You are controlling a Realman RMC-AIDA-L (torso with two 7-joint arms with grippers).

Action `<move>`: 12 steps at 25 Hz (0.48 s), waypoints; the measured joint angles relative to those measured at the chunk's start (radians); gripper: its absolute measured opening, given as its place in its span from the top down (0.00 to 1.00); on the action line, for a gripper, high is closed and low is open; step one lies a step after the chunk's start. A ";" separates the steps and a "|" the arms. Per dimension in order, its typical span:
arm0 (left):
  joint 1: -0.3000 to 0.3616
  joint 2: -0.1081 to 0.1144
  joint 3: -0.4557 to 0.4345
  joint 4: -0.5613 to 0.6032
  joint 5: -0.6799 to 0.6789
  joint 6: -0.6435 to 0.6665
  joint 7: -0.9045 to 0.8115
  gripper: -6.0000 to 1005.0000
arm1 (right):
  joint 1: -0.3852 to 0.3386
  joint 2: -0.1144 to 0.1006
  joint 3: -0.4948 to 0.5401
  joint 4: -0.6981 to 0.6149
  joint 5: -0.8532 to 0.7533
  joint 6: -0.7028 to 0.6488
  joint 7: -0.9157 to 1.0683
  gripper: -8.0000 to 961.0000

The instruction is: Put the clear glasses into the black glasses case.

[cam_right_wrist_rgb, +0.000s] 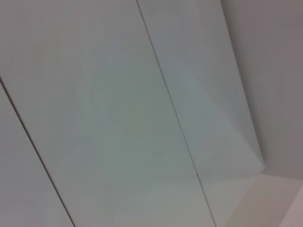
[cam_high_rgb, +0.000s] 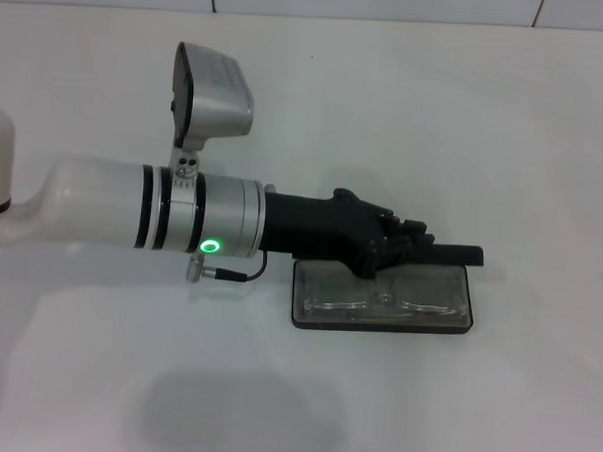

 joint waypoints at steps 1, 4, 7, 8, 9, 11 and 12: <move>0.001 0.001 0.005 -0.003 0.001 0.003 -0.001 0.84 | 0.001 0.000 0.000 0.007 0.000 0.000 -0.006 0.70; 0.006 0.004 0.043 0.000 -0.001 0.008 -0.001 0.84 | 0.004 -0.001 0.000 0.026 -0.001 0.002 -0.016 0.70; 0.008 0.004 0.096 0.005 -0.003 0.009 0.000 0.84 | 0.007 -0.002 0.000 0.028 -0.001 0.004 -0.017 0.70; 0.008 0.003 0.112 0.005 -0.004 0.009 0.001 0.84 | 0.009 -0.003 0.000 0.028 -0.001 0.005 -0.017 0.70; 0.008 0.002 0.129 0.005 -0.003 0.009 0.004 0.84 | 0.012 -0.003 0.000 0.029 -0.001 0.005 -0.017 0.70; 0.008 0.001 0.153 0.006 -0.004 0.009 0.009 0.83 | 0.016 -0.004 0.000 0.029 -0.001 0.006 -0.017 0.70; 0.009 0.001 0.163 0.011 -0.004 0.010 0.011 0.83 | 0.017 -0.004 0.001 0.029 -0.001 0.006 -0.017 0.70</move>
